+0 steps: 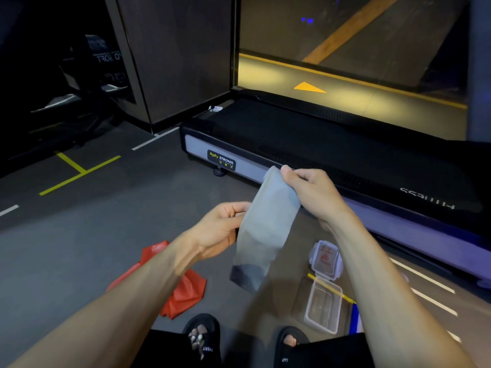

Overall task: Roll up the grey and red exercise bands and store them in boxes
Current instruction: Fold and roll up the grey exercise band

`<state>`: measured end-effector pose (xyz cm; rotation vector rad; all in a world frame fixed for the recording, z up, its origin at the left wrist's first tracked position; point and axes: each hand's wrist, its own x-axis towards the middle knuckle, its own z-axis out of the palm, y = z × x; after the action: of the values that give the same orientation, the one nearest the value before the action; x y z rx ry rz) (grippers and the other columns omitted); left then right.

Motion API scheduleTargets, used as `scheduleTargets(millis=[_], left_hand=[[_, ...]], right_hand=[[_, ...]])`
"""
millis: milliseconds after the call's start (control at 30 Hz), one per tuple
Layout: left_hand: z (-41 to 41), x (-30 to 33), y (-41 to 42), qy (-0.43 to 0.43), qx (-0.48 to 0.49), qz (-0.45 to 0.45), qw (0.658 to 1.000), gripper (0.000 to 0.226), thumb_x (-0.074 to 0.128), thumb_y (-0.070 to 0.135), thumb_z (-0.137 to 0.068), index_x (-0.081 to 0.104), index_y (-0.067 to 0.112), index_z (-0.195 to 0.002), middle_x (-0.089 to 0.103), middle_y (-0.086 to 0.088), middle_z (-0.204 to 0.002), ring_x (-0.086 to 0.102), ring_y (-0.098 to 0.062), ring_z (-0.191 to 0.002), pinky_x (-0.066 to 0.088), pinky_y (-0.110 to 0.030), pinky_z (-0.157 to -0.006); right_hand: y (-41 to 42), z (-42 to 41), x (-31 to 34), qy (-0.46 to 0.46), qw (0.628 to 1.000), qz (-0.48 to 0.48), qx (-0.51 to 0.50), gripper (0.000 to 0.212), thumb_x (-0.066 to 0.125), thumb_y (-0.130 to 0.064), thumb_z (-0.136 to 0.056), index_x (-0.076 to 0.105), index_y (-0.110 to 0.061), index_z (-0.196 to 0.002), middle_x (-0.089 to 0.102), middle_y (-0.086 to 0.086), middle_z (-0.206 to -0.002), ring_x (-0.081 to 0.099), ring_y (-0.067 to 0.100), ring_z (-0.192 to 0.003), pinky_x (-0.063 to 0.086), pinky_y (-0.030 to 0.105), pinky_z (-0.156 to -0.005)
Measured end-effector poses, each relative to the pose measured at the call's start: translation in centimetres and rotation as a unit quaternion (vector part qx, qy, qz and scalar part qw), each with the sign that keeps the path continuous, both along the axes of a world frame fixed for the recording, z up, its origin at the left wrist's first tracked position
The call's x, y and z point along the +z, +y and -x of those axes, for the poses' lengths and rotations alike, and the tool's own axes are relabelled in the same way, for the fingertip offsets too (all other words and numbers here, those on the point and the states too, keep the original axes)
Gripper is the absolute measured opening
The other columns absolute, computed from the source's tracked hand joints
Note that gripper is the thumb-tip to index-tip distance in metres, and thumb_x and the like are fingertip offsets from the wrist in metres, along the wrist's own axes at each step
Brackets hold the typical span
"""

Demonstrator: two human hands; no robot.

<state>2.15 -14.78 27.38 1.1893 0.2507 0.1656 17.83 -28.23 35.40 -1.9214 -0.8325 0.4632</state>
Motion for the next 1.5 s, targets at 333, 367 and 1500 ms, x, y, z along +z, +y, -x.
scheduleTargets(millis=[333, 367, 1500], left_hand=[[0.6, 0.4, 0.1, 0.0, -0.018, 0.075, 0.997, 0.033, 0.056, 0.024, -0.101, 0.07, 0.003, -0.121, 0.072, -0.015, -0.113, 0.071, -0.022, -0.094, 0.057, -0.033, -0.084], [0.6, 0.5, 0.1, -0.002, -0.014, 0.085, 0.996, 0.032, 0.053, 0.025, -0.102, 0.072, 0.005, -0.118, 0.073, -0.013, -0.109, 0.071, -0.021, -0.092, 0.058, -0.032, -0.081], [1.2, 1.8, 2.1, 0.029, -0.099, -0.029, 0.994, 0.015, 0.063, 0.007, -0.095, 0.077, 0.01, -0.102, 0.077, -0.007, -0.095, 0.074, -0.016, -0.083, 0.059, -0.026, -0.076]], right_hand=[[-0.1, -0.8, -1.0, 0.06, 0.997, 0.017, -0.039, 0.077, 0.056, -0.069, -0.084, 0.055, 0.008, -0.081, 0.046, 0.006, -0.073, 0.044, 0.02, -0.065, 0.036, 0.035, -0.068], [-0.1, -0.8, -1.0, 0.071, 0.997, 0.016, -0.04, 0.075, 0.057, -0.067, -0.086, 0.056, 0.008, -0.081, 0.047, 0.008, -0.073, 0.046, 0.02, -0.065, 0.037, 0.034, -0.066], [-1.7, 0.7, -0.9, 0.324, 0.939, 0.052, 0.101, 0.05, 0.07, -0.049, -0.082, 0.063, -0.013, -0.115, 0.064, 0.004, -0.087, 0.059, 0.014, -0.075, 0.047, 0.029, -0.066]])
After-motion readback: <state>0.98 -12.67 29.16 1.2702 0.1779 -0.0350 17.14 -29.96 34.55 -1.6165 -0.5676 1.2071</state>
